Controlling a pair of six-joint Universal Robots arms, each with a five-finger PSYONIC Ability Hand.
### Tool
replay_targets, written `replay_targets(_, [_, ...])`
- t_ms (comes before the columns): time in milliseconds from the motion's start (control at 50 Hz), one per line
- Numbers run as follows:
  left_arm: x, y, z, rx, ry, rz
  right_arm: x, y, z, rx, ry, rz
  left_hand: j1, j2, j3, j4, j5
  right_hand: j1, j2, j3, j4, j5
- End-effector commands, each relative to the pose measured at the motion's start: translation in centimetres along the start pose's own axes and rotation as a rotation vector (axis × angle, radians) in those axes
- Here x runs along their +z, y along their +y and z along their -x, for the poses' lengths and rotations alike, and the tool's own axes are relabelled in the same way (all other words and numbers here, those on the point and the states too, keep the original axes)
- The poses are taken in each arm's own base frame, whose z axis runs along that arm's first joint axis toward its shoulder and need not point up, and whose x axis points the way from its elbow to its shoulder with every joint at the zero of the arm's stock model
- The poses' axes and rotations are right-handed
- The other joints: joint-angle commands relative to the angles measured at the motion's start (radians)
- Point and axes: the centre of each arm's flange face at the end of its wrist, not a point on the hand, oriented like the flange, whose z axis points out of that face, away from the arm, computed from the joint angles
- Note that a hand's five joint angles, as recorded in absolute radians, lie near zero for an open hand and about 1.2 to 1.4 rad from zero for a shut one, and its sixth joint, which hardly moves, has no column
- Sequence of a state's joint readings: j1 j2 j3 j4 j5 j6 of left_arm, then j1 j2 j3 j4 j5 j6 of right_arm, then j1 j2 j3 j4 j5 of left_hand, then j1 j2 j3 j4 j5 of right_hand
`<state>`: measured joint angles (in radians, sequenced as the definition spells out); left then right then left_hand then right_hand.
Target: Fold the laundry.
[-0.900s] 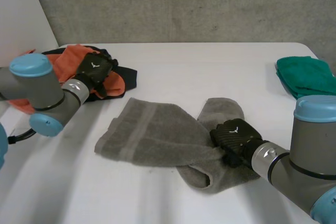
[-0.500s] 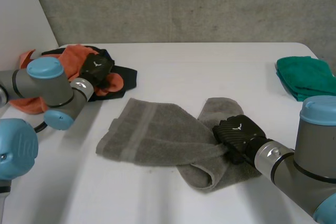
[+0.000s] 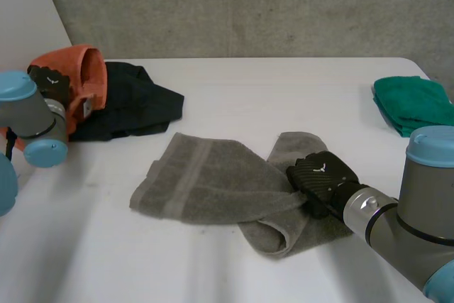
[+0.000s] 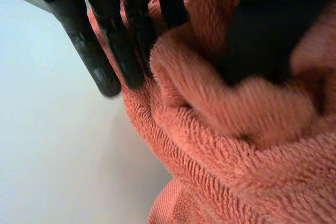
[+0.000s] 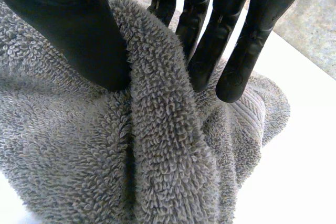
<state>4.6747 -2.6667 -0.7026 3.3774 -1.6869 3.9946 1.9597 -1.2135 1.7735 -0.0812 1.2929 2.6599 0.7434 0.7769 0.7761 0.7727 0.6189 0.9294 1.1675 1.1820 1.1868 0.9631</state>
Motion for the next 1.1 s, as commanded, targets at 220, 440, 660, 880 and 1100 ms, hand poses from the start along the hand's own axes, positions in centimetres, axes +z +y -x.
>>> replay_targets(220, [-9.6, -10.4, -4.9, -0.157, 0.228, -0.280, -0.2, 0.0, -0.1, 0.002, 0.005, 0.000, -0.545, -0.578, -0.577, -0.574, -0.595, 0.467, 0.229, 0.214, 0.209, 0.259])
replay_targets(440, [-10.7, -11.0, -8.9, -0.234, 0.439, -0.340, -0.2, 0.2, 0.0, 0.004, -0.001, 0.005, -0.416, -0.449, -0.449, -0.445, -0.466, 0.467, 0.229, 0.214, 0.209, 0.259])
replay_targets(660, [-8.7, -8.4, -11.9, -0.222, 0.531, -0.247, -0.2, 0.4, -0.5, 0.011, 0.012, 0.011, -0.330, -0.364, -0.363, -0.360, -0.380, 0.467, 0.229, 0.214, 0.209, 0.259])
replay_targets(880, [-4.3, -5.8, -9.9, -0.229, 0.363, -0.189, -0.1, 0.3, -0.5, 0.009, 0.012, 0.007, 0.568, 0.534, 0.535, 0.538, 0.517, 0.467, 0.229, 0.214, 0.209, 0.259])
replay_targets(1100, [0.3, -1.8, -4.5, -0.028, 0.013, -0.057, -0.1, 0.3, -0.5, 0.010, 0.012, 0.008, 0.653, 0.619, 0.620, 0.624, 0.603, 0.467, 0.229, 0.214, 0.209, 0.259])
